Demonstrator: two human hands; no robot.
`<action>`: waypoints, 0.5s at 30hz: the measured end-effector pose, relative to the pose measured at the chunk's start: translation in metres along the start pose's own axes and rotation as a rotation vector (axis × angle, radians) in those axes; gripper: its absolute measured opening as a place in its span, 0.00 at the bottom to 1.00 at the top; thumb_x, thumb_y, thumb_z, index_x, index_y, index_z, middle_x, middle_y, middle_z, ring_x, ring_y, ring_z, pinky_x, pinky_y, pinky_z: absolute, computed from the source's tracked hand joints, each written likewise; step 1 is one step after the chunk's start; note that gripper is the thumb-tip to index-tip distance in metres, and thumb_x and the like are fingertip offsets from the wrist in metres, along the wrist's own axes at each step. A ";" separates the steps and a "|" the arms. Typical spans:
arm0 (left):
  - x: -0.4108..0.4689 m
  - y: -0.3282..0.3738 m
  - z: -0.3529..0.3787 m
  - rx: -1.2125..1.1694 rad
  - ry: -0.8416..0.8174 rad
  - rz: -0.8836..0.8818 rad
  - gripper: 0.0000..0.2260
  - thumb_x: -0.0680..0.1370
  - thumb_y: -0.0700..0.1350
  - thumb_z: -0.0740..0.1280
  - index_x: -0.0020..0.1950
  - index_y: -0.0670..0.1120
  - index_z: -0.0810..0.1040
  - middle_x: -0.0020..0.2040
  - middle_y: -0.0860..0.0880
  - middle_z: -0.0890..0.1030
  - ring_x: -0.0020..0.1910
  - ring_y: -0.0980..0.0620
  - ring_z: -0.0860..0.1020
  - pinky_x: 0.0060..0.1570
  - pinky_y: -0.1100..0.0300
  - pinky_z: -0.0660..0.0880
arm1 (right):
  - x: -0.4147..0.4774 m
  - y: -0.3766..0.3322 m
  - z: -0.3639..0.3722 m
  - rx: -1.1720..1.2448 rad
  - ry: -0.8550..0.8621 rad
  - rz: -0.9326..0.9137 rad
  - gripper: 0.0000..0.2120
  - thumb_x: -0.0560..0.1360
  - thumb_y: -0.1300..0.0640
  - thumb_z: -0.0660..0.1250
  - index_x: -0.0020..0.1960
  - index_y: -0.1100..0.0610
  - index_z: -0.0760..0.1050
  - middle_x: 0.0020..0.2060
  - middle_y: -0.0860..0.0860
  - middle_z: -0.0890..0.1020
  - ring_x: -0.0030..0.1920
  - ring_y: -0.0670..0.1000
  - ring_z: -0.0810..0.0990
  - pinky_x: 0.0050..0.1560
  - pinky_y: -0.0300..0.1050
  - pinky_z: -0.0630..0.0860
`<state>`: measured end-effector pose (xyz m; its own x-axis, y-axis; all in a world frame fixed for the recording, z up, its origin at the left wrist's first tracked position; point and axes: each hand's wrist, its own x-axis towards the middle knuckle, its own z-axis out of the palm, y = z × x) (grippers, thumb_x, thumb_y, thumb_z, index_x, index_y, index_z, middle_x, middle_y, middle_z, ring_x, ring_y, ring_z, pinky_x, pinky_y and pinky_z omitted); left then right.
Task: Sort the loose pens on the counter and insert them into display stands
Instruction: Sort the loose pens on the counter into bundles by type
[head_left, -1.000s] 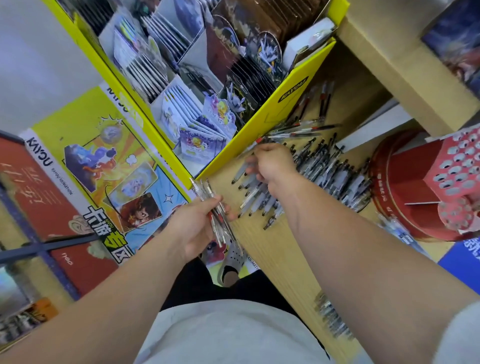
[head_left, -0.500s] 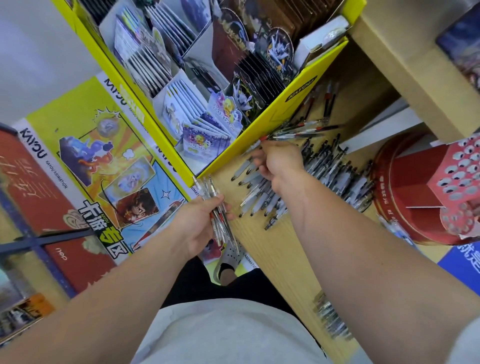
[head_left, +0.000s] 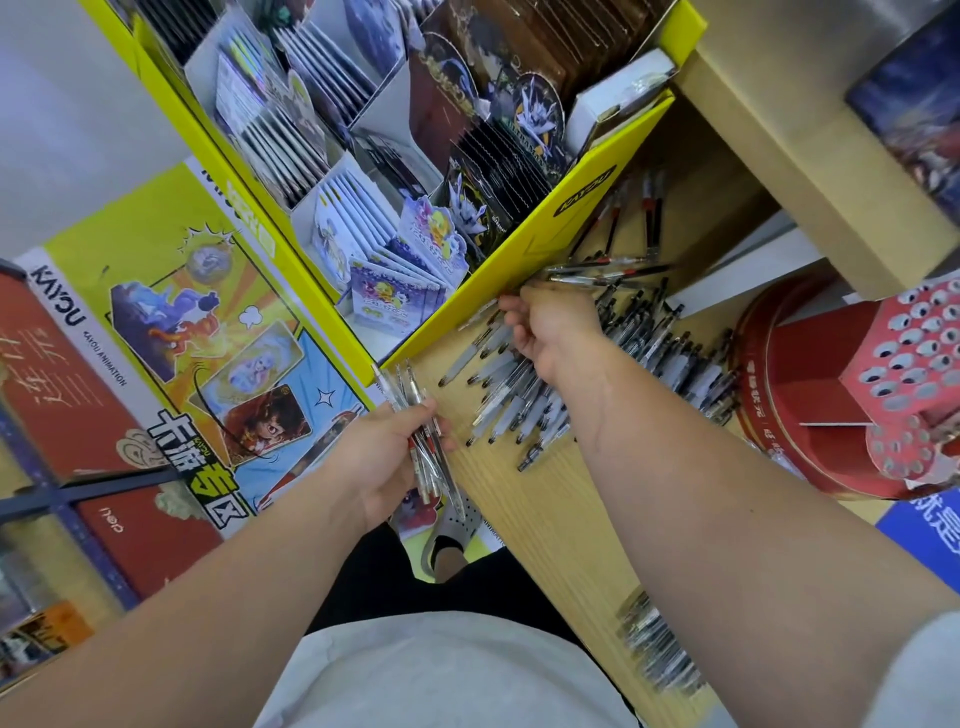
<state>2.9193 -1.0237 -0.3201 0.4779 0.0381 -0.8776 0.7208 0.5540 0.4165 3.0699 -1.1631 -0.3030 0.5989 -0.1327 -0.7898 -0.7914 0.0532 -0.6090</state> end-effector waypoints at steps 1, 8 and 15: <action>0.000 0.000 0.000 0.000 -0.002 0.001 0.04 0.81 0.42 0.68 0.53 0.41 0.77 0.40 0.43 0.81 0.35 0.46 0.82 0.44 0.50 0.78 | 0.000 -0.002 0.001 -0.009 0.005 0.008 0.10 0.83 0.63 0.59 0.46 0.55 0.75 0.36 0.53 0.83 0.26 0.45 0.75 0.23 0.35 0.70; -0.001 -0.001 0.002 0.000 0.012 0.008 0.03 0.81 0.41 0.68 0.51 0.42 0.77 0.39 0.43 0.81 0.34 0.46 0.81 0.44 0.50 0.77 | -0.006 0.005 0.003 -0.223 -0.020 -0.060 0.10 0.82 0.64 0.58 0.47 0.51 0.70 0.36 0.55 0.85 0.24 0.46 0.73 0.24 0.36 0.69; 0.002 0.000 0.002 -0.005 0.024 0.011 0.03 0.82 0.41 0.67 0.51 0.42 0.77 0.38 0.43 0.81 0.34 0.46 0.80 0.44 0.50 0.76 | 0.002 0.006 0.005 0.154 -0.131 0.017 0.06 0.83 0.63 0.59 0.51 0.55 0.73 0.32 0.52 0.79 0.25 0.43 0.69 0.24 0.35 0.63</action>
<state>2.9212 -1.0255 -0.3212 0.4736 0.0636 -0.8784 0.7133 0.5574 0.4249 3.0673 -1.1585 -0.3089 0.6042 -0.0015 -0.7968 -0.7795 0.2061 -0.5915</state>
